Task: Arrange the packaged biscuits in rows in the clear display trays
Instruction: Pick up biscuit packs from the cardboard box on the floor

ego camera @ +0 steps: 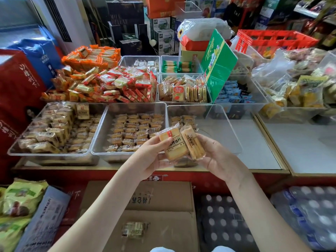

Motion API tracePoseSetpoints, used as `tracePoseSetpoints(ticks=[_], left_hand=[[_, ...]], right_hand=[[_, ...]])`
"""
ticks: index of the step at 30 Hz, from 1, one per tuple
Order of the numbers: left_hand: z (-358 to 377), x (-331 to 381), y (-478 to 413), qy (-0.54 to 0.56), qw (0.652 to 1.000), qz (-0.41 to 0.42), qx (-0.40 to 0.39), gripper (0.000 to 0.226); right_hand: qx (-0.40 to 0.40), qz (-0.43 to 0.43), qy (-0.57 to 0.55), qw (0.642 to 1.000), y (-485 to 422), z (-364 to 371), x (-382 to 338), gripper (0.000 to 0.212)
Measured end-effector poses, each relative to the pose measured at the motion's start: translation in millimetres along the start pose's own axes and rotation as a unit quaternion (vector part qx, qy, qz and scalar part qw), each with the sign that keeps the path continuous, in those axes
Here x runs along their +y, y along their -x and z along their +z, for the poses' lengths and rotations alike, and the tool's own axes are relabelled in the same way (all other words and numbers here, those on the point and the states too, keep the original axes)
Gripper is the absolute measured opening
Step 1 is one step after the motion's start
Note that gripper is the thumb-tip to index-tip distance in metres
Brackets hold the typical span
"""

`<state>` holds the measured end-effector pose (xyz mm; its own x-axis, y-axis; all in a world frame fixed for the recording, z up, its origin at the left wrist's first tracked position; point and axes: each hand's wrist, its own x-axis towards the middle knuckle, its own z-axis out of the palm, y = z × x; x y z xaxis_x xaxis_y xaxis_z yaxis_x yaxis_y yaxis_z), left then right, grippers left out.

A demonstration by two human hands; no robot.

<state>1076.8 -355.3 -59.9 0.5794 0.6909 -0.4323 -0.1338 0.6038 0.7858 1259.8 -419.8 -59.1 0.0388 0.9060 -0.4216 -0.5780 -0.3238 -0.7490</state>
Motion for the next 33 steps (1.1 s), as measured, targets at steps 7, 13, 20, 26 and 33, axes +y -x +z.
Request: tracePoseSetpoints(ticks=[7, 13, 20, 26, 33], left_hand=[[7.5, -4.6, -9.9, -0.08, 0.995, 0.014, 0.063, 0.031], [2.4, -15.1, -6.7, -0.154, 0.982, 0.04, 0.104, 0.029], [-25.8, -25.4, 13.3, -0.116, 0.978, 0.046, 0.165, 0.029], [-60.3, -44.0, 37.5, -0.07, 0.972, 0.047, 0.217, 0.033], [-82.8, -60.0, 63.6, -0.051, 0.966, 0.062, 0.247, 0.031]], right_hand=[[0.015, -0.039, 0.092, 0.995, -6.1, -8.4, 3.3, 0.031], [0.017, -0.023, 0.17, 0.985, -13.4, -0.2, 10.2, 0.048], [-0.104, 0.017, 0.23, 0.967, -21.3, 12.2, 34.6, 0.039], [-0.158, -0.021, 0.259, 0.953, -24.6, 26.6, 65.1, 0.056], [-0.175, 0.004, 0.325, 0.929, -35.9, 71.0, 82.4, 0.101]])
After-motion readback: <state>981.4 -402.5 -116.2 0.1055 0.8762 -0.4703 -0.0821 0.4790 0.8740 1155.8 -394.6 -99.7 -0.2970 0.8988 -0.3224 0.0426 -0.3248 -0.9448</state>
